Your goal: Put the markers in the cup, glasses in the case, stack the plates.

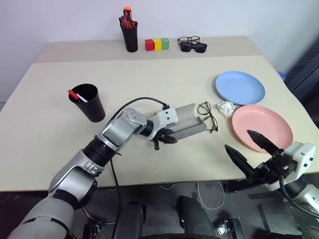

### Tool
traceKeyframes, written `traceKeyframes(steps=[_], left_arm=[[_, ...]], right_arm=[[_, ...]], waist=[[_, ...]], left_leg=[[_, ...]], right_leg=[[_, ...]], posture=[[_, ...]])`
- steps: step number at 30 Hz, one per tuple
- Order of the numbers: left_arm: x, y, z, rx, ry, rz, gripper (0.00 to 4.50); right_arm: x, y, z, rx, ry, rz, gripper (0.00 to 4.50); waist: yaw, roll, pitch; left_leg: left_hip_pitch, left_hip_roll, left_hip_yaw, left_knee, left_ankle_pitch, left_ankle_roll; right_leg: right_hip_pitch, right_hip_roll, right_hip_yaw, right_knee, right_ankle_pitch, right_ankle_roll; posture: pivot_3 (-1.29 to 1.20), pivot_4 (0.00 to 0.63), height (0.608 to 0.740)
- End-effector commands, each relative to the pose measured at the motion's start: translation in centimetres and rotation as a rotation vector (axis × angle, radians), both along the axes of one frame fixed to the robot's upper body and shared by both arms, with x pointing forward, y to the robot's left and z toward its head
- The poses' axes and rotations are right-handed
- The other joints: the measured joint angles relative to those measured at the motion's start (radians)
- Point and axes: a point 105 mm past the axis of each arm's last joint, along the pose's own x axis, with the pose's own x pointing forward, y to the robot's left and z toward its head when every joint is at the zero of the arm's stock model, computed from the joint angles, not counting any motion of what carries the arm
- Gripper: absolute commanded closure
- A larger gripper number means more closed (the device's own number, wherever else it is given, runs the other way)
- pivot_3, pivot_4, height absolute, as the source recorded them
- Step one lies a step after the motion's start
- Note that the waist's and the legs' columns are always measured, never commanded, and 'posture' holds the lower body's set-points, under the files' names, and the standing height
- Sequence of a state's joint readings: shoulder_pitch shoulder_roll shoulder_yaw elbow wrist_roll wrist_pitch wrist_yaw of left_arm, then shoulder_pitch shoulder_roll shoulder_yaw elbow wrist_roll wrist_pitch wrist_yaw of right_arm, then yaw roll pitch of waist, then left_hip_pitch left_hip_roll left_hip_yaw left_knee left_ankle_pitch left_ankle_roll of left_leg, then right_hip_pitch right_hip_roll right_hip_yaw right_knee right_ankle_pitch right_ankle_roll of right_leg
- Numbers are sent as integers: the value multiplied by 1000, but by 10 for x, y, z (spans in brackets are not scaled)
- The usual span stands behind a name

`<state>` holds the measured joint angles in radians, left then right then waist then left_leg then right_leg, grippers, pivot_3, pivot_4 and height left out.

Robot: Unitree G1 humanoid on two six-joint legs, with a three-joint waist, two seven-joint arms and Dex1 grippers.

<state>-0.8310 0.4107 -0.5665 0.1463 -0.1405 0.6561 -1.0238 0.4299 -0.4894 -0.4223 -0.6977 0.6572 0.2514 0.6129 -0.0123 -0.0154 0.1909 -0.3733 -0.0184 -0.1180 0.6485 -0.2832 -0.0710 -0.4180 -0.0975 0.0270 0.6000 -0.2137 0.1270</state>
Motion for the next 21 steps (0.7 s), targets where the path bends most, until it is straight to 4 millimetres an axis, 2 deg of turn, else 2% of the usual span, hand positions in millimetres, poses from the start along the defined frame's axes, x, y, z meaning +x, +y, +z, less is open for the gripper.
traceKeyframes(steps=[1, 2, 8, 11, 15, 21], left_arm=[[5, -3, 11, -29, -42, -13, 4123], [4, -4, 12, -34, -33, -21, 4455], [7, -1, 13, -20, -57, -6, 4483], [8, 6, 16, -4, -75, -10, 4483], [6, 22, 23, 1, -69, 0, 4483], [-18, 55, 21, 47, -32, -24, 4483]], right_arm=[[3, 3, 8, -9, -44, 3, 0], [4, 3, 9, -9, -47, 3, 0], [7, 5, 12, -9, -56, 3, 0], [8, 7, 13, -9, -58, 4, 0], [8, 8, 14, -8, -59, 4, 0], [9, 9, 9, -5, -34, 8, 0]], waist=[[1, 0, 0], [1, 0, 0], [1, 0, 0], [-1, 0, 0], [-2, 0, 0], [-3, 1, 0]], left_leg=[[0, 0, 0, 0, 0, 0], [0, 0, 0, 0, 0, 0], [0, 0, 0, 0, 0, 0], [0, 0, 0, 0, 0, 0], [1, 0, 0, 0, 0, 0], [1, 0, 0, 0, 0, 0]], right_leg=[[0, 0, 0, 0, 0, 0], [0, 0, 0, 0, 0, 0], [0, 0, 0, 1, 0, 0], [0, 0, 0, 1, 0, 0], [0, 0, 0, 2, 0, 0], [-1, 0, 0, 3, 2, -3]], posture=[[0, 150, 740], [0, 150, 740], [0, 150, 740], [0, 150, 740], [0, 150, 740], [0, 150, 740]])
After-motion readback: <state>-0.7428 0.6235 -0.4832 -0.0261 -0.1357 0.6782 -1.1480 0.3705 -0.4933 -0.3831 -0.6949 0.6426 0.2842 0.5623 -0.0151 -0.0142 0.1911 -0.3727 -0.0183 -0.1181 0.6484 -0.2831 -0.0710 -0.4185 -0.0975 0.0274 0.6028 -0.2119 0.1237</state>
